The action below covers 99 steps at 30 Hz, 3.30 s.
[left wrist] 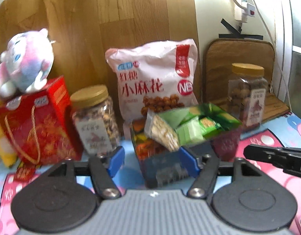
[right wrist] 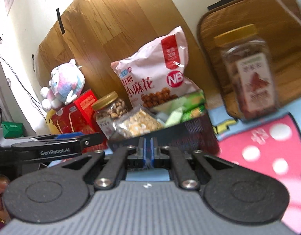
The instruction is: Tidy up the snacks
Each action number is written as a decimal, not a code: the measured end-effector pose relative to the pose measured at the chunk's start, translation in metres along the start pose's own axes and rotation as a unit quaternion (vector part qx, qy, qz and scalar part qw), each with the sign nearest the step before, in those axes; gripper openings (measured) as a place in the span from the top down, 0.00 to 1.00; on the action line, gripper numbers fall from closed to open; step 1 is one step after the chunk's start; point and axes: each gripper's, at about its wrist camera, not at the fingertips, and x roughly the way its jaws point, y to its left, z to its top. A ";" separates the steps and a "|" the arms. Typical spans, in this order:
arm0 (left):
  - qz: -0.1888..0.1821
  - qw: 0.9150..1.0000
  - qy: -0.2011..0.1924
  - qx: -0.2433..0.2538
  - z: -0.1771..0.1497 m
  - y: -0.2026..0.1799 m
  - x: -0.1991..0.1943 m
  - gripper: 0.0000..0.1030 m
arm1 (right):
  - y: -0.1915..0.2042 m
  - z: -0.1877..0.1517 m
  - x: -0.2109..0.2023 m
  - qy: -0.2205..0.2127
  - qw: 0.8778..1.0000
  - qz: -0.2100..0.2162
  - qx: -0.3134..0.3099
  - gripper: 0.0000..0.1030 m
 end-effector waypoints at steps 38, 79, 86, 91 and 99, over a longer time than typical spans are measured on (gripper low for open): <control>0.049 0.996 0.059 -0.043 -0.106 -0.014 -0.068 0.00 | 0.048 -0.066 -0.067 -0.017 0.999 -0.030 0.035 0.18; 0.067 0.993 0.094 -0.025 -0.118 -0.021 -0.074 0.00 | 0.050 -0.066 -0.081 -0.052 0.997 -0.033 0.056 0.16; 0.066 0.993 0.091 -0.026 -0.119 -0.022 -0.078 0.00 | 0.049 -0.067 -0.081 -0.049 0.996 -0.035 0.059 0.16; 0.065 0.994 0.088 -0.023 -0.118 -0.023 -0.082 0.00 | 0.050 -0.068 -0.083 -0.055 0.996 -0.035 0.058 0.16; 0.063 0.994 0.087 -0.017 -0.119 -0.024 -0.083 0.00 | 0.047 -0.068 -0.085 -0.056 0.996 -0.036 0.062 0.15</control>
